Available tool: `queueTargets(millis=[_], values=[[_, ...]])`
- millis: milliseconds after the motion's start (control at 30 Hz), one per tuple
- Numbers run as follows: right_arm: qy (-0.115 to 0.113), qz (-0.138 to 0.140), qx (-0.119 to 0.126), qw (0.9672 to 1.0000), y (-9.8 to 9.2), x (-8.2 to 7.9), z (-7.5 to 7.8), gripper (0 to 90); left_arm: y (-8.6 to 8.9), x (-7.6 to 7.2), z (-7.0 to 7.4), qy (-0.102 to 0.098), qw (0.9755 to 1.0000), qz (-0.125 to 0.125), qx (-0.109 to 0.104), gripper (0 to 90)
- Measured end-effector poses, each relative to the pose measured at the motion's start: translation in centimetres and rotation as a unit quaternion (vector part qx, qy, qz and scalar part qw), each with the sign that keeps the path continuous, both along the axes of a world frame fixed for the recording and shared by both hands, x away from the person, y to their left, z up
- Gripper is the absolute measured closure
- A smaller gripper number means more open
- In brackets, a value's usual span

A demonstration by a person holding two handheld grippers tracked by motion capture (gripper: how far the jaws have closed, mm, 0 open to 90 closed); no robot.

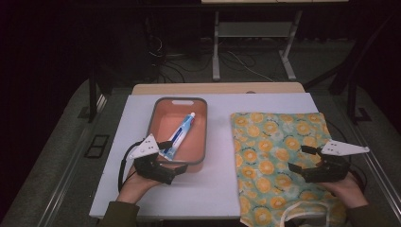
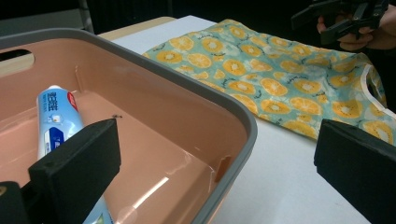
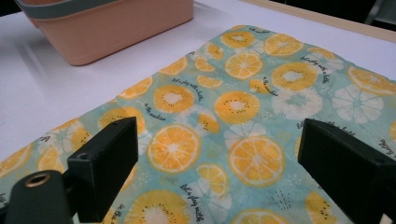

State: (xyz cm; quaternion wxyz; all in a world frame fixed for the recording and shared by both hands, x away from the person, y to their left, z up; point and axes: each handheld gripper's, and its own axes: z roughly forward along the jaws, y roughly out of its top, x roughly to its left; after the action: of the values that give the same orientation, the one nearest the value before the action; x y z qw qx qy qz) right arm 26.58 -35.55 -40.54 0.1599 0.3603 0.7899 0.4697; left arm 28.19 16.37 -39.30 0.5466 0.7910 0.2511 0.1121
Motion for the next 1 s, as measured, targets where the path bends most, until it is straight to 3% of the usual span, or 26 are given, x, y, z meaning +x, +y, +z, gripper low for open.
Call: queueTargets(millis=[300,500,600,767,933,1000], values=[[0.014,0.015,-0.015,0.9997,0.5,-0.2,-0.4,12.0,-0.1,-0.1,0.0,0.002,1.0000,0.006,0.001,0.0],[0.030,0.044,-0.027,0.9982,1.4,-0.4,-0.7,12.1,-0.1,0.0,-0.1,0.002,1.0000,0.007,-0.002,0.0],[0.040,0.069,-0.047,0.9958,2.2,-0.6,-1.2,13.7,-0.1,0.0,-0.1,0.004,1.0000,0.008,-0.004,0.0],[0.065,0.111,-0.080,0.9884,3.8,-1.2,-2.3,14.2,-0.1,0.0,-0.1,0.003,0.9999,0.010,-0.001,0.0],[0.069,0.138,-0.093,0.9836,5.5,-1.6,-2.6,14.6,-0.1,0.0,-0.1,0.004,0.9999,0.012,-0.002,0.0],[0.075,0.147,-0.112,0.9799,6.1,-1.6,-3.1,14.6,-0.1,0.0,-0.1,0.004,0.9999,0.012,-0.002,0.0]])
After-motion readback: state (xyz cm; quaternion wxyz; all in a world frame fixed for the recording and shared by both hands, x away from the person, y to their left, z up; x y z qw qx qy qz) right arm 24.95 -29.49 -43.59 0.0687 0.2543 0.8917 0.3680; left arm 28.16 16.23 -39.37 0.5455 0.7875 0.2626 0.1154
